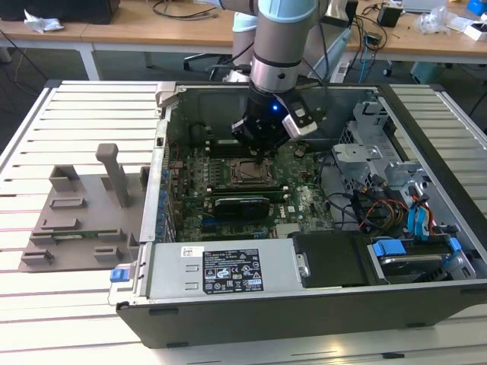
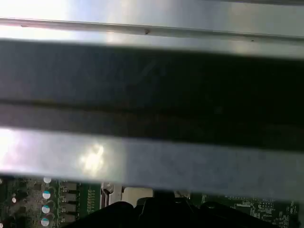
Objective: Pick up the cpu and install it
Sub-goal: 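Install the first cpu locking lever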
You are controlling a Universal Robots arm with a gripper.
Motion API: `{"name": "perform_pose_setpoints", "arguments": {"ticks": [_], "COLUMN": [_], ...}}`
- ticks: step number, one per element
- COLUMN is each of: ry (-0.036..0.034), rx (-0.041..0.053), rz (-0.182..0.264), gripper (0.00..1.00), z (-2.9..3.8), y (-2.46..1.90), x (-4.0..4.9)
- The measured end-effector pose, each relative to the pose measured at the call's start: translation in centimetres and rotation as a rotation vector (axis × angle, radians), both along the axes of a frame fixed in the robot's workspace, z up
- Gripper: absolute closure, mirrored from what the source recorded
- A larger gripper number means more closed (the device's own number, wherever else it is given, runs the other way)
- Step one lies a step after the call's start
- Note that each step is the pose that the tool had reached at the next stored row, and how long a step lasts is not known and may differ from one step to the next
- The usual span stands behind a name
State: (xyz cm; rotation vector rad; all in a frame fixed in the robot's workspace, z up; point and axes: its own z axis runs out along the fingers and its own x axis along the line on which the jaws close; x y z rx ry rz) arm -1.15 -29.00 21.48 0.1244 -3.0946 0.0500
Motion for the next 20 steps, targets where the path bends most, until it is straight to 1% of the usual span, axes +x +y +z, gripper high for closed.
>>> {"name": "perform_pose_setpoints", "arguments": {"ticks": [1, 2, 3, 5, 7, 10, 14, 16, 17, 20], "ry": [0.0000, 0.0000, 0.0001, 0.0000, 0.0001, 0.0000, 0.0000, 0.0000, 0.0000, 0.0001], "rx": [0.0000, -0.0001, -0.0001, 0.0000, -0.0004, -0.0004, -0.0004, -0.0004, -0.0004, -0.0004], "rz": [0.000, 0.000, 0.000, 0.000, 0.000, 0.000, 0.000, 0.000, 0.000, 0.000], "gripper": [0.89, 0.89, 0.89, 0.89, 0.89, 0.89, 0.89, 0.89, 0.89, 0.89], "z": [0.00, 0.00, 0.06, 0.73, 1.18, 2.67, 3.61, 4.22, 4.67, 5.49], "y": [-1.70, -2.37, -3.13, -3.13, -3.13, -3.13, -3.13, -3.13, -3.13, -3.13], "x": [0.00, 0.00, 0.00, 0.00, 0.00, 0.00, 0.00, 0.00, 0.00, 0.00]}}
